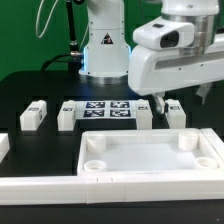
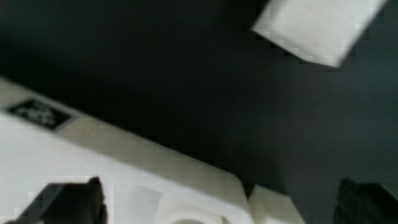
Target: Assemble desk
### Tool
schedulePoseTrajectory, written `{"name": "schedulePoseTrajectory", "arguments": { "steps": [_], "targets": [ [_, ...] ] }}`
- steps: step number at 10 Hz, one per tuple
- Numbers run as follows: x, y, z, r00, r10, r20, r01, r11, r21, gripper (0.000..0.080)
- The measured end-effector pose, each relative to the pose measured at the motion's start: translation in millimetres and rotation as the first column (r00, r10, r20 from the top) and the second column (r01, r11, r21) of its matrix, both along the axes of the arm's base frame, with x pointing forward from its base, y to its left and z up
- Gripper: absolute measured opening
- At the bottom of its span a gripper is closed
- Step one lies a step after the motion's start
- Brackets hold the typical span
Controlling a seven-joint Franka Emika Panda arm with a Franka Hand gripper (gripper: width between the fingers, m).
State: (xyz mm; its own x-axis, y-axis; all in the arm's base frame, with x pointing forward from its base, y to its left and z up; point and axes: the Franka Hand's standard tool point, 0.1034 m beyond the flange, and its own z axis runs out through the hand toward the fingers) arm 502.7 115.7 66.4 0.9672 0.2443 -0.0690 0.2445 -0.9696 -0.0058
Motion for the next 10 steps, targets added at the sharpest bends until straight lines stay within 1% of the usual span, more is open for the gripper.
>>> {"name": "schedulePoseTrajectory", "arguments": {
  "steps": [1,2,4,5,6,7,8,9,10],
  "targets": [
    [-4.1,5.7,-6.2,0.994,-0.112,-0.011,0.112,0.994,0.002,0.0648],
    [-5.2,6.5,-8.3,0.990,-0.139,-0.018,0.139,0.990,0.006,0.0648],
    [-5.3,7.2,-8.3,0.990,-0.139,-0.020,0.140,0.990,0.009,0.0648],
    [-10.3,4.4,-9.7,0.990,-0.125,-0.059,0.126,0.992,-0.002,0.0648],
    [-15.6,1.2,-11.7,0.984,-0.128,-0.121,0.127,0.992,-0.012,0.0648],
    [-18.2,1.7,-11.2,0.972,-0.145,-0.183,0.141,0.989,-0.031,0.0648],
    [-20.4,2.3,-9.6,0.944,-0.171,-0.281,0.164,0.985,-0.049,0.0648],
    [-14.8,3.6,-11.1,0.934,-0.183,-0.309,0.176,0.983,-0.048,0.0648],
    [-19.8,2.9,-11.3,0.911,-0.179,-0.370,0.166,0.984,-0.067,0.0648]
  ]
}}
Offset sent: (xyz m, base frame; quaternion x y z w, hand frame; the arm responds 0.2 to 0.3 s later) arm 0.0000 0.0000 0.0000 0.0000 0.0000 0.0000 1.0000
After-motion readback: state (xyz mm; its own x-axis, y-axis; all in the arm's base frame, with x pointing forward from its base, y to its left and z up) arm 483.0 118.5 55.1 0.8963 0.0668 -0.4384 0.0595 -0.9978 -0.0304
